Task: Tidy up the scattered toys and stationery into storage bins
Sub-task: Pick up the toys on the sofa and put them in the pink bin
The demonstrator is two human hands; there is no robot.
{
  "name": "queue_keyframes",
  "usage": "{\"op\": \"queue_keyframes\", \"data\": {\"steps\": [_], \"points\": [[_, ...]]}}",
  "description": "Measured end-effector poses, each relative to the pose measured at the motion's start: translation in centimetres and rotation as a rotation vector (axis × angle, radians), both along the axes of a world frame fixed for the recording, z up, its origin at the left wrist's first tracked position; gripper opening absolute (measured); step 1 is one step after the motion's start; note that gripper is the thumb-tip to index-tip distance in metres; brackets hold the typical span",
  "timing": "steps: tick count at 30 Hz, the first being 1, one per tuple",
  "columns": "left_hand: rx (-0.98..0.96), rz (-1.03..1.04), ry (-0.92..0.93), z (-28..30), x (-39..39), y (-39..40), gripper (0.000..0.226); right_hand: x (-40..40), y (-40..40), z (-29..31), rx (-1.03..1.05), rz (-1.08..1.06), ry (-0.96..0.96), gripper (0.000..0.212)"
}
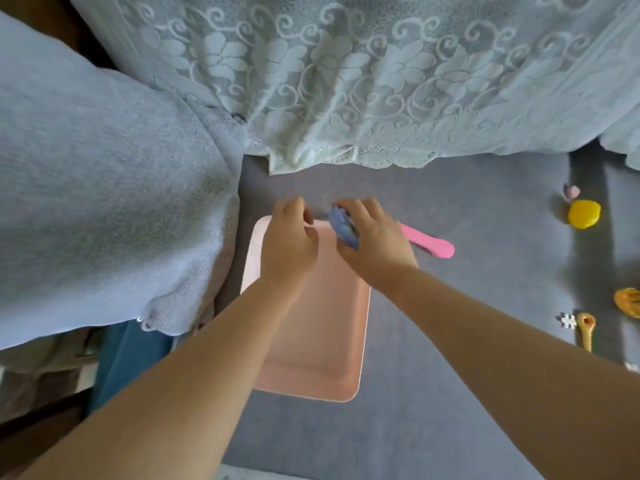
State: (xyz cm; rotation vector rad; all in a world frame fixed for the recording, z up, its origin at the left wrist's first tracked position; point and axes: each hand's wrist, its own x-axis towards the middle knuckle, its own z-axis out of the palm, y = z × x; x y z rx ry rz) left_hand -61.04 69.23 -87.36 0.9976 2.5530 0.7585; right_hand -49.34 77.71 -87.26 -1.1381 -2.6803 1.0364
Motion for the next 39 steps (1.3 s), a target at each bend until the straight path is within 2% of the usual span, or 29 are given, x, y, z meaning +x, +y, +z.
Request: {"op": "queue_keyframes", "data": {"steps": [4,5,7,9,12,14,16,19,21,24,27,28,30,32,33,34,36,38,39], "points": [[-0.114,0.216,-0.131,-0.2,2.5,-3.4,0.02,2.2,-1.7,0.1,-0.091,0.179,-0.125,0.074],[-0.118,0.249,-0.155,-0.2,2.8,-3.8,0.02,2.6,-1.6,0.1,-0.096,0.144,-0.12,0.07],[-0.094,0.263,-0.16,-0.4,2.8,-4.2,0.021,3.3,-0.7,-0.5,-0.024,-0.008,-0.043,0.045],[-0.046,0.216,-0.087,-0.8,2.2,-4.0,0.021,3.2,0.5,-1.2,0.029,-0.189,0.002,0.026],[-0.027,0.045,0.17,-1.5,0.8,-2.5,0.03,2.2,2.2,-2.3,-0.053,-0.288,-0.113,0.031],[-0.077,-0.037,0.269,-2.1,-0.1,-1.4,0.043,1.0,3.3,-3.1,-0.129,-0.205,-0.173,0.037],[-0.157,-0.107,0.266,-3.0,-0.9,-0.6,0.048,-0.4,4.7,-3.8,-0.187,-0.126,-0.197,0.039],[-0.274,-0.215,0.255,-4.3,-1.4,-0.3,0.023,-2.9,6.6,-4.5,-0.24,0.014,-0.253,0.041],[-0.284,-0.198,0.282,-4.8,-1.4,-0.7,0.008,-4.5,7.1,-5.0,-0.207,0.172,-0.315,0.045],[-0.245,-0.147,0.318,-5.4,-0.7,-1.5,0.008,-6.1,6.9,-6.0,-0.053,0.382,-0.406,0.041],[-0.228,-0.14,0.358,-5.7,-0.1,-2.0,0.007,-6.3,6.1,-6.6,0.01,0.349,-0.437,0.027],[-0.231,-0.138,0.358,-5.6,-0.1,-1.8,0.006,-6.1,5.9,-6.4,-0.005,0.278,-0.434,0.022],[-0.279,-0.138,0.32,-5.1,-0.4,-1.4,0.01,-5.8,5.5,-5.8,-0.13,0.019,-0.311,0.015],[-0.335,-0.147,0.292,-4.7,-0.6,-0.8,0.016,-4.7,5.4,-4.3,-0.32,-0.238,-0.036,0.014],[-0.358,-0.146,0.293,-4.4,-0.7,-0.4,0.018,-4.0,5.3,-3.4,-0.391,-0.281,0.078,0.015],[-0.38,-0.137,0.296,-4.3,-0.9,0.0,0.019,-3.2,5.0,-2.6,-0.449,-0.268,0.13,0.014],[-0.416,-0.108,0.314,-4.1,-1.5,1.1,0.02,-1.7,4.2,-1.6,-0.502,-0.158,0.109,0.011],[-0.434,-0.107,0.31,-3.9,-2.1,2.2,0.022,-0.5,3.6,-1.6,-0.458,-0.105,0.079,0.005],[-0.43,-0.124,0.29,-3.8,-2.2,2.8,0.024,0.0,3.6,-1.7,-0.413,-0.147,0.097,0.004]]}}
